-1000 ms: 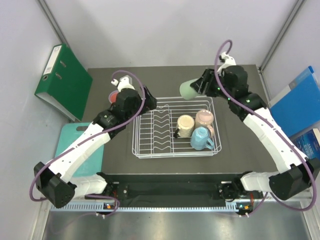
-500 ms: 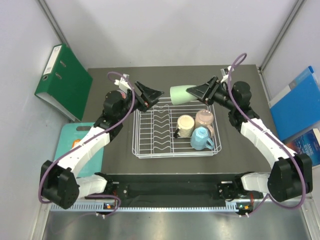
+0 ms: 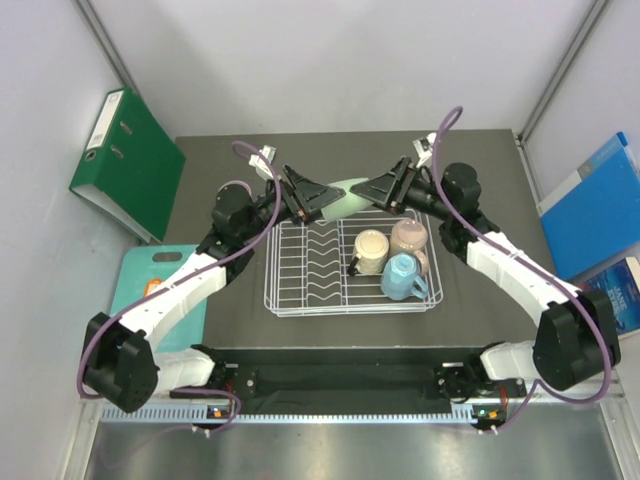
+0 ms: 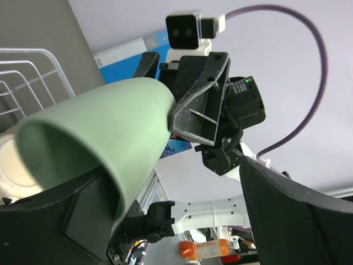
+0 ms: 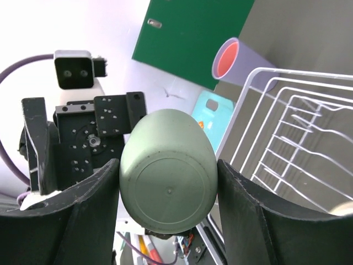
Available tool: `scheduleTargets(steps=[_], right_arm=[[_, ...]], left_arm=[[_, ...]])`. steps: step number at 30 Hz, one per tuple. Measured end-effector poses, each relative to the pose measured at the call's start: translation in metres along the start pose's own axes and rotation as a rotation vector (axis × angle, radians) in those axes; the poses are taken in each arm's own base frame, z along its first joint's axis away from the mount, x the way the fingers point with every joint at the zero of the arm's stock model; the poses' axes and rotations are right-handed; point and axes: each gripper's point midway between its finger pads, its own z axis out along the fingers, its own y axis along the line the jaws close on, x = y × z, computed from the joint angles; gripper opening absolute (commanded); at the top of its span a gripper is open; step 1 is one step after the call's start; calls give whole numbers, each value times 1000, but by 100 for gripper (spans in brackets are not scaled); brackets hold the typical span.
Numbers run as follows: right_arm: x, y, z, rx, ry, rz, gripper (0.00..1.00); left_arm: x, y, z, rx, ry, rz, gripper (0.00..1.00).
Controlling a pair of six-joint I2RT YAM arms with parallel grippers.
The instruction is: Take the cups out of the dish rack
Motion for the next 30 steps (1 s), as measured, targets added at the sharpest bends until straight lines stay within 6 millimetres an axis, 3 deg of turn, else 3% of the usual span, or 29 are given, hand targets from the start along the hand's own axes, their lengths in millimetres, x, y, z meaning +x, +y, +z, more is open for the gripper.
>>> scheduleTargets(steps=[4,5,7,8,9,12,13,14,17,18,20,21,22,27,30], right_arm=[[12,9,11,-25,40,-3,0],[14,11,13,-31,46,-5,0],[16,14,14,-38,51,-7,0],[17,14,14,-39,52,-5,0],[16,16,14,-44,53,-2,0],[13,23,13,-57,50,14,0],[13,25,13,-62,50,24,0],[12,27,12,-66,48,26,0],[10,30,12,-70,42,18,3],[11,29,12,-67,44,19,34],[10,29,12,-58,47,17,65],[10,29,12,-51,51,13,92],[9,30,12,-41,54,8,99],[-19,18,11,115,-12,-112,100],[-51,14,2,269,-100,-210,100]], left_arm=[[9,5,5,-3,33,-16,78],[11,6,6,-5,38,-19,64],[12,8,7,-8,45,-31,46],[13,8,7,-8,49,-30,31],[13,9,7,-13,47,-28,26],[9,6,7,9,39,-26,20],[8,3,7,22,39,-20,15],[8,0,7,32,38,-16,1],[7,-1,7,38,36,-12,0],[7,-1,7,38,36,-12,0],[7,0,7,34,35,-12,0],[7,0,7,32,33,-10,0],[6,0,8,27,32,-5,0],[-12,10,13,-129,29,94,0],[-55,12,15,-279,-37,189,0]])
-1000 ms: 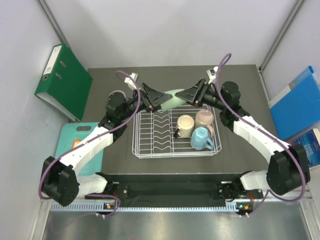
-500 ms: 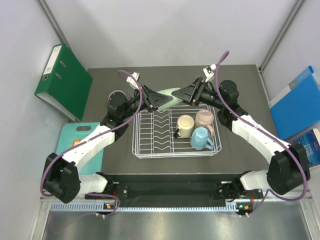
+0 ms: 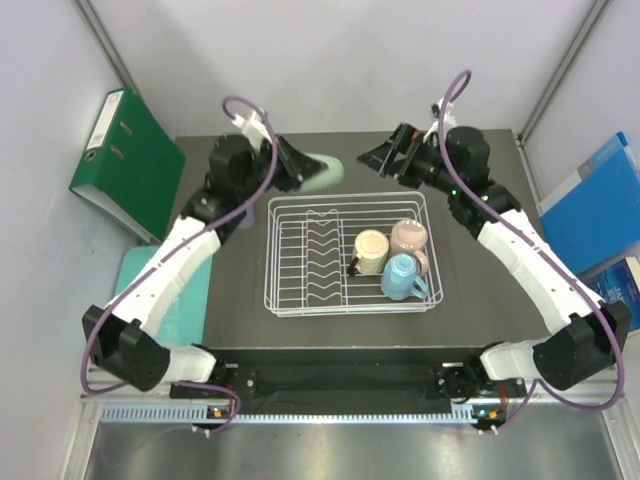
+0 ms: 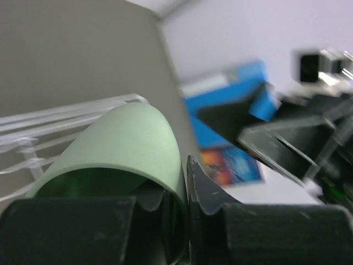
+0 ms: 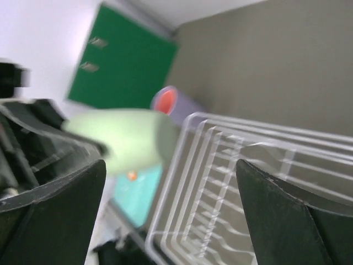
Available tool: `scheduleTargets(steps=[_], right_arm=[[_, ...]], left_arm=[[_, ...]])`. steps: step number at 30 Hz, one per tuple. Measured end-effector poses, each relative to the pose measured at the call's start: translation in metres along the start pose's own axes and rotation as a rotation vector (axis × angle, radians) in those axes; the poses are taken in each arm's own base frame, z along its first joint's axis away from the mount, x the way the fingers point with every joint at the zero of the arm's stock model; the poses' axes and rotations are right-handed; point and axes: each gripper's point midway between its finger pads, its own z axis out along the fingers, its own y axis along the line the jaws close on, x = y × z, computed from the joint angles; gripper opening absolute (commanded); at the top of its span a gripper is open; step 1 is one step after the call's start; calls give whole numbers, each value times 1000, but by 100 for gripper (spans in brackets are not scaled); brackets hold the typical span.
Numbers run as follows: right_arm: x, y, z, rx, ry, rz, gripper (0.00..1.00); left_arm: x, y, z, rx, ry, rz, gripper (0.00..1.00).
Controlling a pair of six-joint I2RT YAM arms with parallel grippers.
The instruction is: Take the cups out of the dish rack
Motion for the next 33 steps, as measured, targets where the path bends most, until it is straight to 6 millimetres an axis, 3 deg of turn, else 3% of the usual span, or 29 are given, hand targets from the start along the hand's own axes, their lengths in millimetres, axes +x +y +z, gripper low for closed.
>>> scheduleTargets(steps=[4,7,12,18,22,27,33], right_arm=[[-33,-13,-15,184,-82,-100,100],[-40,-31,-27,314,-97,-140,100],[-25,-66,-40,480,-41,-167,100],[-19,-82,-50,555,-8,-201,100],[-14,-87,-51,569,7,-210,99],[-3,-96,-52,586,43,-212,100],[1,-99,-52,587,59,-218,100]], left_arm=[[-61,24,-2,-257,-119,100,0],[-86,58,-4,-465,-150,150,0],[-89,134,-17,-835,-90,213,0],[-84,204,-45,-1133,23,255,0],[-93,221,-63,-1214,35,249,0],[-113,227,-69,-1230,-5,233,0],[-108,242,-64,-1240,26,213,0]])
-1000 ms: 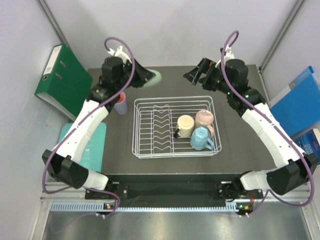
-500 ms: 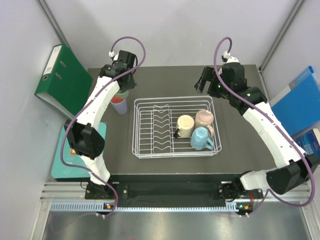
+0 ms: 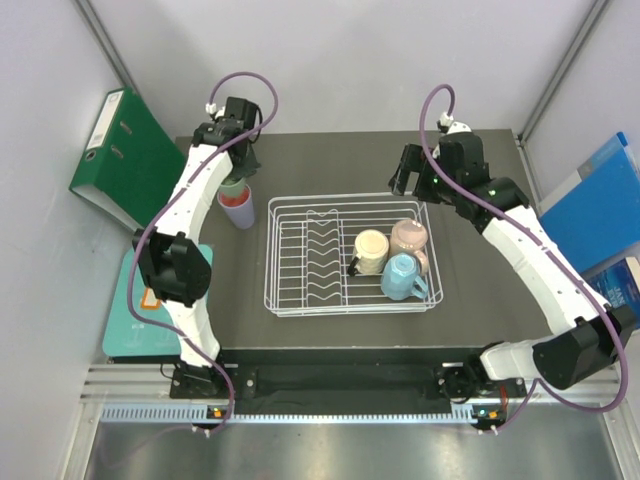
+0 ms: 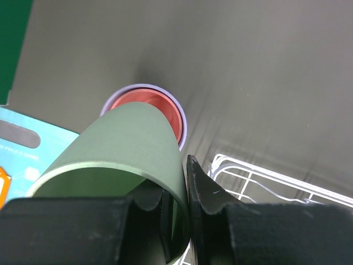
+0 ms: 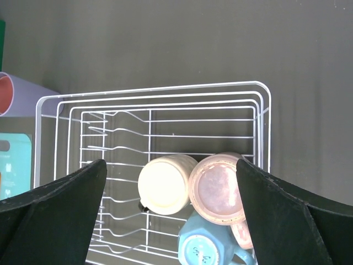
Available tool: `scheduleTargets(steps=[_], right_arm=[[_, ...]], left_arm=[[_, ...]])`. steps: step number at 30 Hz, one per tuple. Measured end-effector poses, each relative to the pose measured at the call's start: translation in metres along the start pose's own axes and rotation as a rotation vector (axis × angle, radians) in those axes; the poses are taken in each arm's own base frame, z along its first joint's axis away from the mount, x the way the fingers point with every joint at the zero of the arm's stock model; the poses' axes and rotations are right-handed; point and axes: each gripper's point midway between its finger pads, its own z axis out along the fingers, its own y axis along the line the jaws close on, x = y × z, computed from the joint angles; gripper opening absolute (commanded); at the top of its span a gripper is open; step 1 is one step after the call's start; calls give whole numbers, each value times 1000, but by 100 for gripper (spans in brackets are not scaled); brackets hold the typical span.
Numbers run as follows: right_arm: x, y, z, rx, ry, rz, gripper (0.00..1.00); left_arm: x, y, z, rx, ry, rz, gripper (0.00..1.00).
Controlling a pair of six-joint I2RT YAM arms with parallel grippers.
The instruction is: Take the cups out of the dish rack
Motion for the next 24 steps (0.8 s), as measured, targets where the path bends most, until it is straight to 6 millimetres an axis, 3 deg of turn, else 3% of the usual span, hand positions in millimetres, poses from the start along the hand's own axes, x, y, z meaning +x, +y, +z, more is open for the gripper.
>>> scheduleTargets(steps=[9,13,14,17,20,24], right_arm=[[10,-4,4,8,23,-9,100],[14,-6,5,11,35,-11,100],[14,-6,5,11,35,-11,100],[14,-6,5,11,34,-11,100],[14,-6,5,10,34,-11,100],[14,-5,6,7,36,-11,100]], left_arm=[[23,-3,30,-19,81,24,0],[26,0,38,-32,94,24,26],[26,0,38,-33,94,23,42],[27,1,40,-34,98,20,61],[26,1,41,-33,92,12,68],[27,1,43,-30,80,-1,70]])
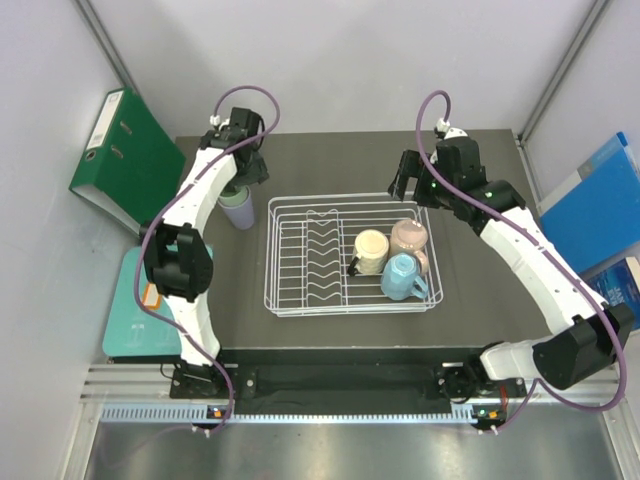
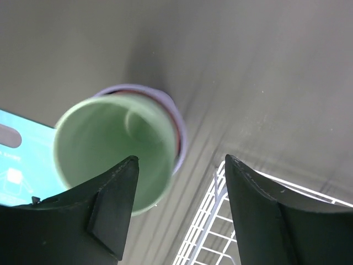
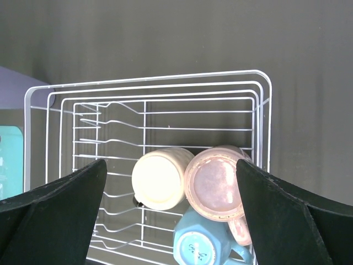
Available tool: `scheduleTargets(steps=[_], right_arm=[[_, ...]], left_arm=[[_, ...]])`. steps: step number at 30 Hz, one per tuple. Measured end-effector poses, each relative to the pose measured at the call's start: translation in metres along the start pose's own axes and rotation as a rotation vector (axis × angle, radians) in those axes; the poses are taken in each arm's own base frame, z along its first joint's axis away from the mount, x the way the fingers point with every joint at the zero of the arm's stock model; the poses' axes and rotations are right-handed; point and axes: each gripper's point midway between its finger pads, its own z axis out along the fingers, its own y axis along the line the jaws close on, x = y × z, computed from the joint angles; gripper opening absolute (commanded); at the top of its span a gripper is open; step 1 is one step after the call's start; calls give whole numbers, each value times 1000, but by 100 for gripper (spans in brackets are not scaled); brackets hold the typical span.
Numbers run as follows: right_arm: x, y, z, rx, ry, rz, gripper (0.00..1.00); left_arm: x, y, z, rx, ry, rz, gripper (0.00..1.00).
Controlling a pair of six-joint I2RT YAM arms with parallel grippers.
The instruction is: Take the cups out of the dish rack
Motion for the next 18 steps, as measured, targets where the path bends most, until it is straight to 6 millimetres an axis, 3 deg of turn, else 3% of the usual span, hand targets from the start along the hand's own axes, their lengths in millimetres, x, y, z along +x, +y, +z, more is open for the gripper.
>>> scheduleTargets(steps=[5,8,11,14,18], right_arm=[[0,-1,0,2,-2,-5,100],[-2,-4,0,31,-15,-17,100],[-4,-10,0,74,-34,-32,100],[-5,-14,-1,112,-50,-46,98],[-10,-17,-10,124,-89,-51,100]], left_arm=[[-6,1,-17,55,-68,-40,74],[-17,-5,-51,159,-153,-78,77],[-35,-16,-97,269,-261,-100,78],[-35,-46,-143,397,-331,-72,79],[-1,-92,-176,540,-311,35,77]])
